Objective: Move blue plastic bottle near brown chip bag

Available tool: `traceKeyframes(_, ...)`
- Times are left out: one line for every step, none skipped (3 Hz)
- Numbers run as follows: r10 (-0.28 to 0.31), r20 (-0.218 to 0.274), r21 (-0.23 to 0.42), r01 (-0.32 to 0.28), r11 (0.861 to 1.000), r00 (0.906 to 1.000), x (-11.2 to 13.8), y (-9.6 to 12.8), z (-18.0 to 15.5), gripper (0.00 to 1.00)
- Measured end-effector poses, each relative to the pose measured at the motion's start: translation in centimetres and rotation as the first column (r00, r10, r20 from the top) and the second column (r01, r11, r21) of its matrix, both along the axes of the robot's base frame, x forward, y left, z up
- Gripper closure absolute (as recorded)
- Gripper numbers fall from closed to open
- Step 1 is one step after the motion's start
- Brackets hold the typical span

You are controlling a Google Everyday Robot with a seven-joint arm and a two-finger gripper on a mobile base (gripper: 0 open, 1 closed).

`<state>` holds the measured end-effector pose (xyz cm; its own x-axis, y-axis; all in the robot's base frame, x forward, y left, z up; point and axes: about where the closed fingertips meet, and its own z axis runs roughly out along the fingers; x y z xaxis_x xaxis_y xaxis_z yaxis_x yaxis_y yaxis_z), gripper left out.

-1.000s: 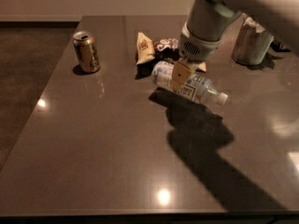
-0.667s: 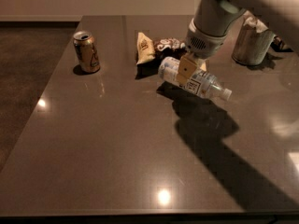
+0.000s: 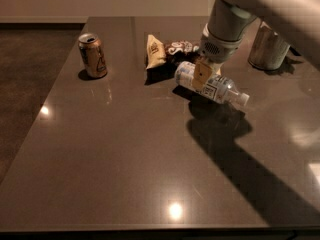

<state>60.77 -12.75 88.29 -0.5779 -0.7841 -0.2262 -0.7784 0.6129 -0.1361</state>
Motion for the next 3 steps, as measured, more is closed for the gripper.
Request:
traceKeyframes(-0.006, -0.006, -0.005, 0.006, 1.000, 1.0000, 0.77, -0.25, -0.66, 0.35)
traceKeyframes(-0.004, -0.006, -0.004, 0.004, 1.000, 1.0000, 0.79, -0.17, -0.78, 0.12)
traceKeyframes(-0.003, -0.007, -0.004, 0.003, 1.000, 1.0000, 0.84, -0.10, -0.91, 0.00)
